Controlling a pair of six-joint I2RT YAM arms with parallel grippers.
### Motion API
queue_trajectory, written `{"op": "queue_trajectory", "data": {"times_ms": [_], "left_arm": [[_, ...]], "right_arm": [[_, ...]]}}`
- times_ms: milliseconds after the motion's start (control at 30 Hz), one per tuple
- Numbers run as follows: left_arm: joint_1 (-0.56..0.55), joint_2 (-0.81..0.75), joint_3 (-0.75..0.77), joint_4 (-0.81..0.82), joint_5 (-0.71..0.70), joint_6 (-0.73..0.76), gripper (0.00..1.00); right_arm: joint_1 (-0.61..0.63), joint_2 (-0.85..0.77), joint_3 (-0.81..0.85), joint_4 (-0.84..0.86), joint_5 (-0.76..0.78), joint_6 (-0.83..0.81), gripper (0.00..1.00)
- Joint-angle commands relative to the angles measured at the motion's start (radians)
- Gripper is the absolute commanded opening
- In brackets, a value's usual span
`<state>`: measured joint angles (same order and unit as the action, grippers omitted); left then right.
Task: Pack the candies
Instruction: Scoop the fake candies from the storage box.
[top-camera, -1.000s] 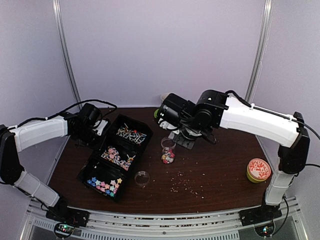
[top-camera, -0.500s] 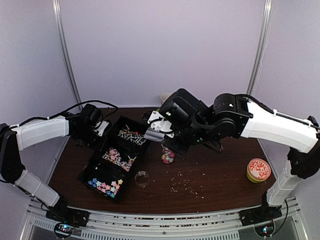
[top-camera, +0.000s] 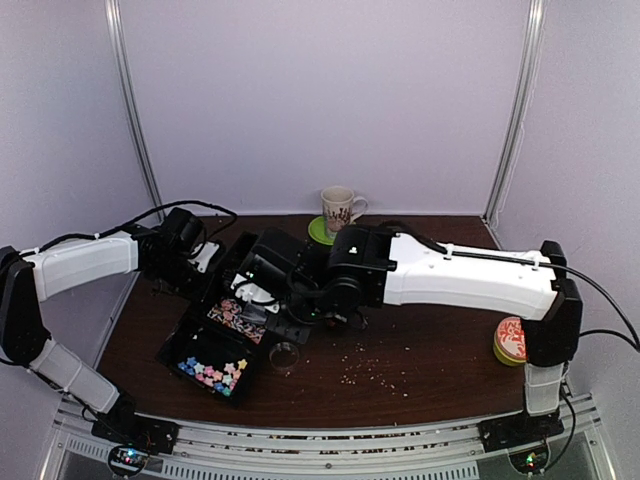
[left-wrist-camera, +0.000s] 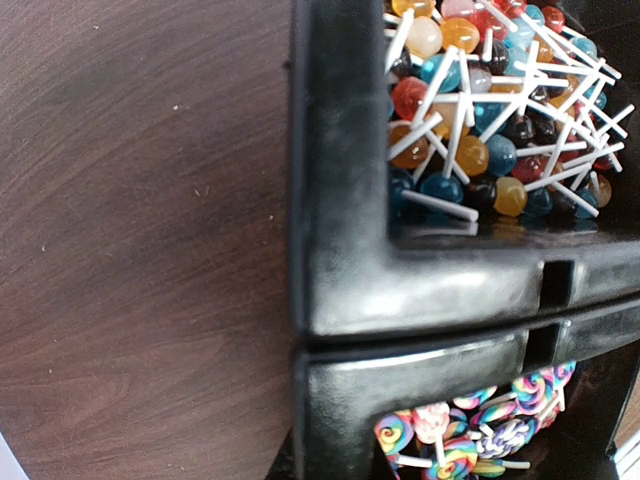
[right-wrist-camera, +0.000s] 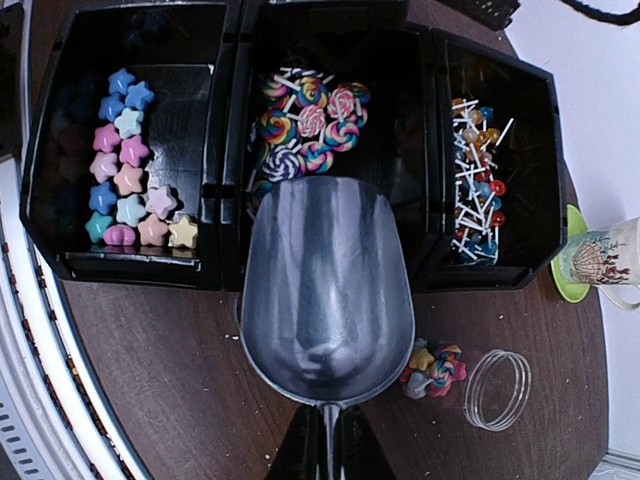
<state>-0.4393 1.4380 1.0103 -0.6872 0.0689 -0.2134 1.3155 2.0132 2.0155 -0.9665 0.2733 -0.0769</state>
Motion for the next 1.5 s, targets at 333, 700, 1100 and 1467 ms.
{"op": "queue_trajectory", "data": {"times_ms": [333, 700, 1100, 1467], "left_arm": [[-0.031, -0.089, 0.046, 0.132, 0.047, 0.012, 0.0], [-0.053, -0.121, 0.033, 0.159, 0.054, 0.025, 0.0], [-0.053, -0.117, 0.033, 0.16, 0.057, 0.026, 0.0], [-0.053, -0.137, 0.02, 0.193, 0.125, 0.031, 0.0]], "right_arm": [[-0.015, 0.225, 0.221, -0.086, 0.032, 0.109, 0.0], [-0.043, 0.295, 0.224, -0.087, 0.062, 0.159, 0.0], [-0.064, 0.372, 0.206, -0.033, 0.122, 0.254, 0.0], [-0.065, 0.408, 0.161, 0.168, 0.184, 0.285, 0.0]]}}
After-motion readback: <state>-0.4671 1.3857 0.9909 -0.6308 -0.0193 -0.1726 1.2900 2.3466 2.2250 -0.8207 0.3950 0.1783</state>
